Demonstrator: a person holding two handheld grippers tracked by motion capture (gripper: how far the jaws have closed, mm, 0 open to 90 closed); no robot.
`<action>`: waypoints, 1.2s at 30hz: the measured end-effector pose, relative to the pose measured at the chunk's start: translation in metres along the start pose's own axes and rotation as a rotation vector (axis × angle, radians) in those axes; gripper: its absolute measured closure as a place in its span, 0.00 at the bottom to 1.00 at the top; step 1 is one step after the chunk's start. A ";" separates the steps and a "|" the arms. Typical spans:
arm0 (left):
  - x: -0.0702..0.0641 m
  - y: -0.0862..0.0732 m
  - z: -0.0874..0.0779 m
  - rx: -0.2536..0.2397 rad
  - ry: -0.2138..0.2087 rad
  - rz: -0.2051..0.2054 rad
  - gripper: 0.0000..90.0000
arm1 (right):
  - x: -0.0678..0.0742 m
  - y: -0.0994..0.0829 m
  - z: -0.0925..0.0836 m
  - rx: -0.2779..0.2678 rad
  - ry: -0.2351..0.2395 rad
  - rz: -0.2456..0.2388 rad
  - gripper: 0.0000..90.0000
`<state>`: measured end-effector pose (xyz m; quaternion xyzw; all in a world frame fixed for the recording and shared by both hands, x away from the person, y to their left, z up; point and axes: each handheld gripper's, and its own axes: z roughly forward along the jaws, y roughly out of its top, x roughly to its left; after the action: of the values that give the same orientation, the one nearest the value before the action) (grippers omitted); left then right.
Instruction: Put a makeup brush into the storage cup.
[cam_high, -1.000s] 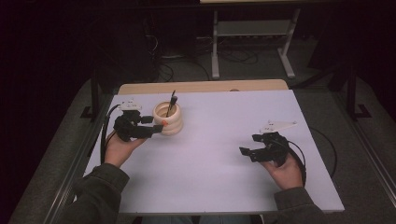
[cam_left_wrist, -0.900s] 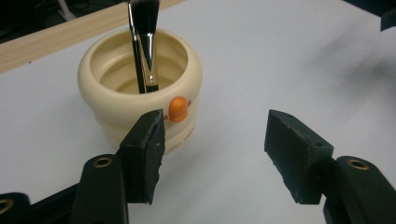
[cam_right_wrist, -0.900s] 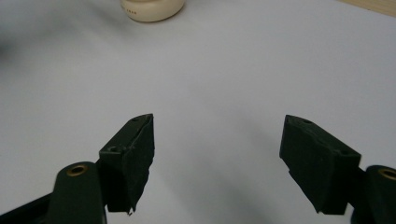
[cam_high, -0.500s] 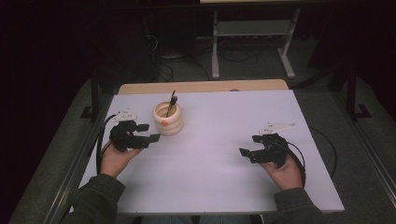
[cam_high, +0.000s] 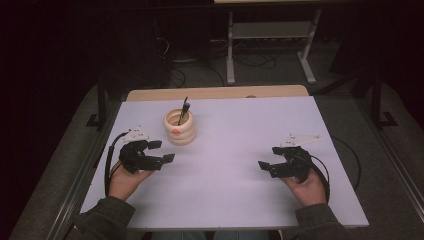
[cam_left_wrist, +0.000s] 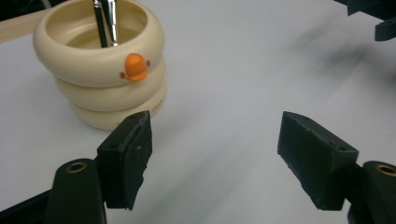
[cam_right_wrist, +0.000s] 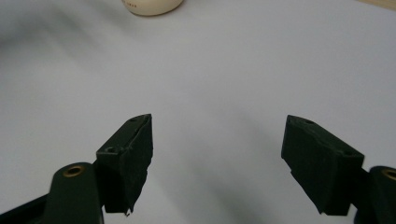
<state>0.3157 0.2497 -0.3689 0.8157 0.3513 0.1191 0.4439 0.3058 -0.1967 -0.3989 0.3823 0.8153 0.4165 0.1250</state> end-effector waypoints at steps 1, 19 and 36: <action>0.000 0.000 0.000 0.000 0.000 0.000 0.28 | 0.000 0.000 0.000 0.000 0.000 0.000 0.26; -0.020 -0.023 -0.008 -0.018 -0.009 0.023 0.24 | 0.001 -0.011 -0.005 -0.006 0.015 0.009 0.25; -0.032 -0.040 -0.015 -0.024 -0.012 0.052 0.22 | 0.003 -0.019 -0.011 -0.015 0.026 0.016 0.23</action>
<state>0.2666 0.2519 -0.3889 0.8199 0.3258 0.1300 0.4525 0.2876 -0.2078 -0.4067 0.3826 0.8105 0.4286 0.1141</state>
